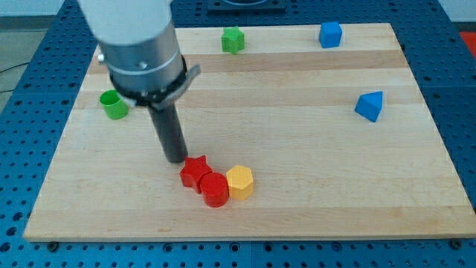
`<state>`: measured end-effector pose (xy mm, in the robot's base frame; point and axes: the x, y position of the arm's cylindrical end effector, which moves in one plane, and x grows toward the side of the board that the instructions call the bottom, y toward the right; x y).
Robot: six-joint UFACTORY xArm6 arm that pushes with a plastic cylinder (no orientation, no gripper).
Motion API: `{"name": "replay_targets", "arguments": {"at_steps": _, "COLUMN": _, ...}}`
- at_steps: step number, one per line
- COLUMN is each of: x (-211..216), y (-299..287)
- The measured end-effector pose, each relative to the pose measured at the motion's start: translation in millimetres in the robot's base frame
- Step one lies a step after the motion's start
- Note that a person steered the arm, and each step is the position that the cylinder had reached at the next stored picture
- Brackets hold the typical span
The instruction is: Move the green circle into the red blocks
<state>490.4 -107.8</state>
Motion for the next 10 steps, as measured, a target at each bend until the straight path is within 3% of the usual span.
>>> {"name": "replay_targets", "arguments": {"at_steps": 1, "x": -50, "y": 18}}
{"name": "replay_targets", "arguments": {"at_steps": 2, "x": -106, "y": -5}}
{"name": "replay_targets", "arguments": {"at_steps": 3, "x": -131, "y": -69}}
{"name": "replay_targets", "arguments": {"at_steps": 4, "x": -126, "y": -122}}
{"name": "replay_targets", "arguments": {"at_steps": 5, "x": -120, "y": -122}}
{"name": "replay_targets", "arguments": {"at_steps": 6, "x": -99, "y": -97}}
{"name": "replay_targets", "arguments": {"at_steps": 7, "x": -81, "y": -19}}
{"name": "replay_targets", "arguments": {"at_steps": 8, "x": -116, "y": -58}}
{"name": "replay_targets", "arguments": {"at_steps": 10, "x": -65, "y": -92}}
